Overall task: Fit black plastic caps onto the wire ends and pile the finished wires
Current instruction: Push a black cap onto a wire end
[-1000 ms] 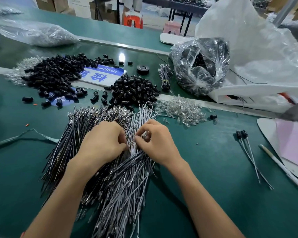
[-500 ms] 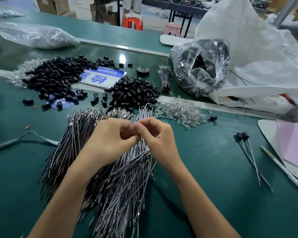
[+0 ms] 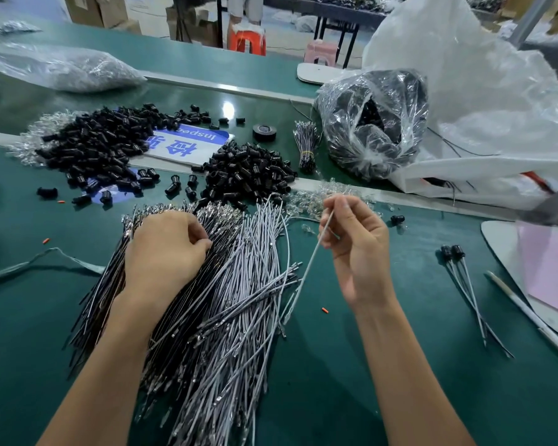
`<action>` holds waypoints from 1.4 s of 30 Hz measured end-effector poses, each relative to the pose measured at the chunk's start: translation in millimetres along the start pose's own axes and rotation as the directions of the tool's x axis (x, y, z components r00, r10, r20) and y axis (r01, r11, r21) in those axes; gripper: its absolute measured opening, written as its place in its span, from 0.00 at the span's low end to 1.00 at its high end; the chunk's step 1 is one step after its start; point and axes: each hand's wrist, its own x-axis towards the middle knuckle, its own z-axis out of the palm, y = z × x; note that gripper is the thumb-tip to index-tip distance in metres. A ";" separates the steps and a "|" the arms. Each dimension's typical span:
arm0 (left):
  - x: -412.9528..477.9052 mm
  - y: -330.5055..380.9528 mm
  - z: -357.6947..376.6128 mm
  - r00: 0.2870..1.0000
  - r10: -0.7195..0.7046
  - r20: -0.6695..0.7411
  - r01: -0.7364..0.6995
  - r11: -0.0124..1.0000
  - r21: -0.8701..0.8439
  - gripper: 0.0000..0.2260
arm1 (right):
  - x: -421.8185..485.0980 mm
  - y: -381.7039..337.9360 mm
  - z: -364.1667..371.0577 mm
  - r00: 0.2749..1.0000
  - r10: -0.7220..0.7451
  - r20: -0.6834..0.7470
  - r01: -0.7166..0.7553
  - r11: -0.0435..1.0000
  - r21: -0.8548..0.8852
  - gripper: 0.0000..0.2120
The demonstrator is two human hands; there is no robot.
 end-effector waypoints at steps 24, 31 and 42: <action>-14.0 64.7 -6.2 0.828 0.556 -0.072 -0.239 0.233 -0.943 0.17 | -3.5 2.7 6.1 0.963 0.244 0.118 -0.252 0.965 0.065 0.09; -17.6 62.3 22.9 0.842 0.527 0.116 -0.012 0.233 -0.972 0.13 | 2.5 -0.3 -4.6 0.981 0.178 -0.083 -0.166 0.977 0.132 0.09; -23.4 60.8 39.2 0.817 0.516 0.258 0.039 0.397 -0.917 0.08 | 5.3 -4.5 -10.0 0.972 0.039 -0.230 -0.017 0.995 0.099 0.07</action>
